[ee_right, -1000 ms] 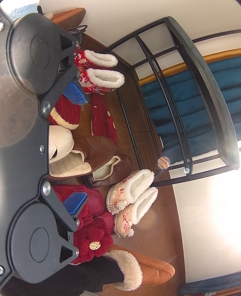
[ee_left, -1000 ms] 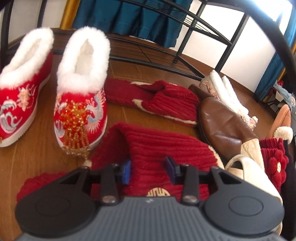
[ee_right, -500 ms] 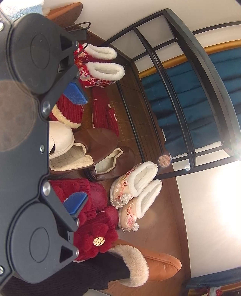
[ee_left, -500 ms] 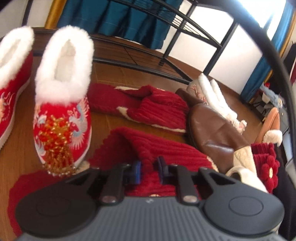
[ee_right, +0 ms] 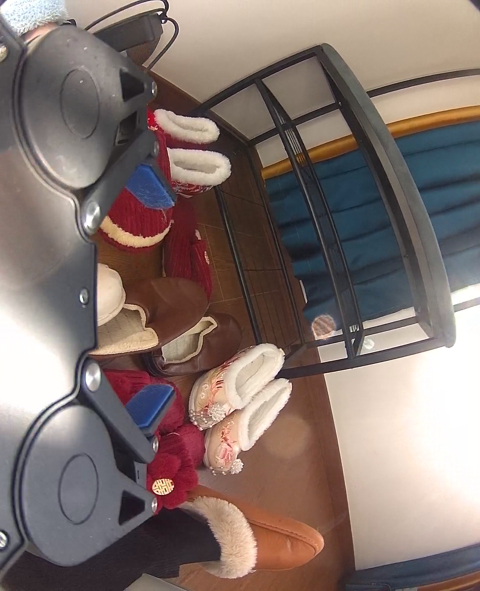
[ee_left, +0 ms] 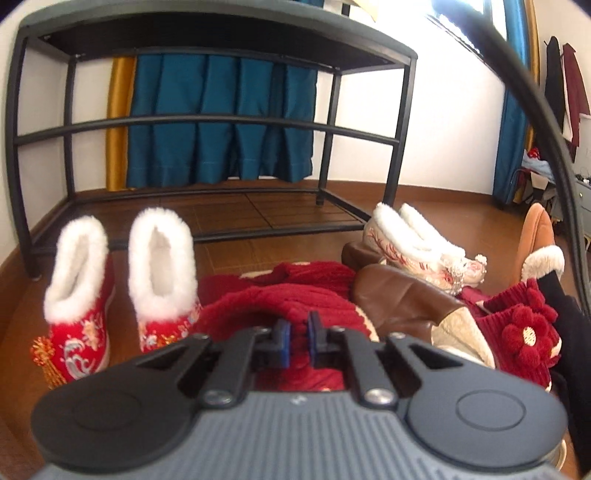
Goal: Organize scattered shoes
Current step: 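Lift the red corduroy slipper with the left gripper, then lower the slipper beside the black slides and open the left gripper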
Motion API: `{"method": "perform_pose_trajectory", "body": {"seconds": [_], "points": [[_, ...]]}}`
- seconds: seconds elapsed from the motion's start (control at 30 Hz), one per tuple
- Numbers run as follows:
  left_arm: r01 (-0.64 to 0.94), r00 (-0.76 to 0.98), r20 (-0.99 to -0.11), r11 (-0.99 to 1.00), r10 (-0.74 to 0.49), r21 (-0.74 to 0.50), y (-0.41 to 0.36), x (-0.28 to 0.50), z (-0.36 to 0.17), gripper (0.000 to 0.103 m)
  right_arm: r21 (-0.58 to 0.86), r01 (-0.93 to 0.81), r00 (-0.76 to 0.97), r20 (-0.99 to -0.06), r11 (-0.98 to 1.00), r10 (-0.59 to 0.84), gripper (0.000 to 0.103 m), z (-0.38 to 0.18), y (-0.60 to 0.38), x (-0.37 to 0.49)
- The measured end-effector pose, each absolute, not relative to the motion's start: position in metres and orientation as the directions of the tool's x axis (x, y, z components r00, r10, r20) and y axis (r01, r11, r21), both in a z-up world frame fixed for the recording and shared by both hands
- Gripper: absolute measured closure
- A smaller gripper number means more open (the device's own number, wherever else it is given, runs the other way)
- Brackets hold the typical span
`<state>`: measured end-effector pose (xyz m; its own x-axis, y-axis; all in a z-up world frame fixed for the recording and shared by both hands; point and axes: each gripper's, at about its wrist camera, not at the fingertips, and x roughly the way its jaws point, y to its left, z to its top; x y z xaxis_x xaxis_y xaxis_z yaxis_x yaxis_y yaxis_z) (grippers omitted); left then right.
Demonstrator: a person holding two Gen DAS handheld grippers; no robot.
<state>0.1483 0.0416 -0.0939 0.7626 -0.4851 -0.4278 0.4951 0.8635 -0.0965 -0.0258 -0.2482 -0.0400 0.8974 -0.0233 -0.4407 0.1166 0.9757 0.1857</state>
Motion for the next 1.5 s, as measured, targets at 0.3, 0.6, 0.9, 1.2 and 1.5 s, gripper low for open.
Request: {"method": "perform_pose_trajectory", "body": {"seconds": [0.3,0.6,0.9,1.2,1.5], "points": [[0.568,0.744,-0.382,0.820,-0.548,-0.070,0.057,0.080,-0.028,0.094,0.079,0.022,0.919,-0.395,0.997,0.011,0.000,0.003,-0.242,-0.054],[0.685,0.631,-0.430,0.724,-0.646,-0.083,0.046,-0.022,-0.020,0.094,-0.031,-0.042,0.913,-0.406,0.999,0.026,0.000,0.028,-0.229,-0.123],[0.708,0.505,-0.520,0.675,-0.689,-0.207,0.033,-0.115,-0.073,0.094,-0.039,-0.036,0.907,-0.421,0.999,0.016,0.000,0.031,-0.231,-0.176],[0.640,0.495,-0.610,0.734,-0.619,-0.226,0.026,-0.108,-0.139,0.093,0.006,-0.011,0.898,-0.441,1.000,0.012,0.000,0.020,-0.240,-0.186],[0.622,0.569,-0.628,0.778,-0.531,-0.094,0.021,-0.082,-0.152,0.092,0.041,-0.030,0.882,-0.470,0.999,0.045,0.000,-0.005,-0.244,-0.165]]}}
